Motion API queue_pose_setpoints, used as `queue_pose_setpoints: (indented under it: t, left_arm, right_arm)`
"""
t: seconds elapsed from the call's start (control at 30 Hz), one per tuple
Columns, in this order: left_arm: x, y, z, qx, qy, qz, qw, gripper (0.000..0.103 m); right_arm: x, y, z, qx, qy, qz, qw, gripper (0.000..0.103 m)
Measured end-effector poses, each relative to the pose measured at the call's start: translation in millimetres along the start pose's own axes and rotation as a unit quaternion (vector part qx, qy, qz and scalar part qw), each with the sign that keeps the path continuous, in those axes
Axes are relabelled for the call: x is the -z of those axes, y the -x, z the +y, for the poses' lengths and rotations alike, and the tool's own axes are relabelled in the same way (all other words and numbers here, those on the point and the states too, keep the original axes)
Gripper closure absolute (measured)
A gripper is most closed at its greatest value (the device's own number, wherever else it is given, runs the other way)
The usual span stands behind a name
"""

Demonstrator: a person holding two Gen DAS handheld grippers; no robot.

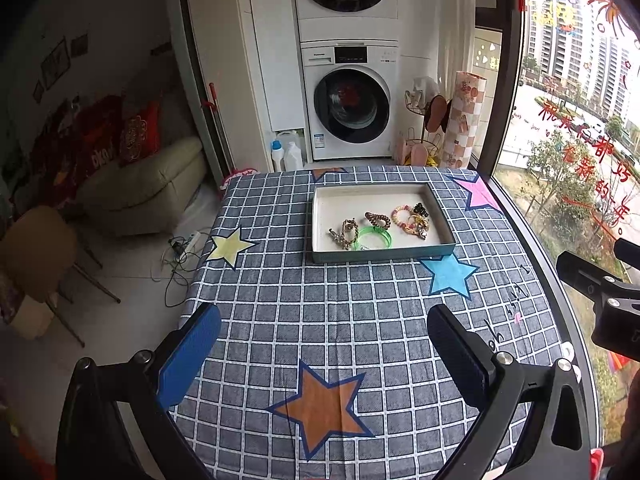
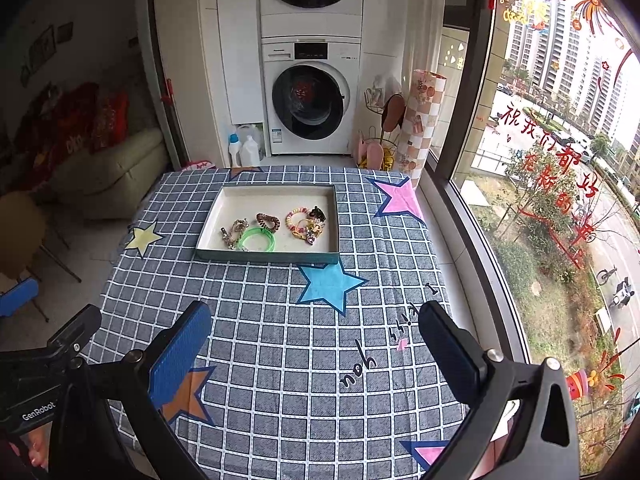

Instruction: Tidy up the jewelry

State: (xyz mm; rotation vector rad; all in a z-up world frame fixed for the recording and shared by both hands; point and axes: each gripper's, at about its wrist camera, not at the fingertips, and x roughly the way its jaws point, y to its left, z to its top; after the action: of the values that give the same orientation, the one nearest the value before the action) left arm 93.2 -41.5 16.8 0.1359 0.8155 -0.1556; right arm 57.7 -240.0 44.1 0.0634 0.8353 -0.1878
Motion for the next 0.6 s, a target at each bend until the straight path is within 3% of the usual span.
queue_pose_setpoints:
  t: [0.6]
  left_arm:
    - [-2.2, 8.3, 1.3, -0.004, 0.008, -0.017, 0.9998, 0.0]
  right_arm:
    - [-2.6, 4.8, 1.8, -0.001, -0.005, -0.018, 1.0, 0.0]
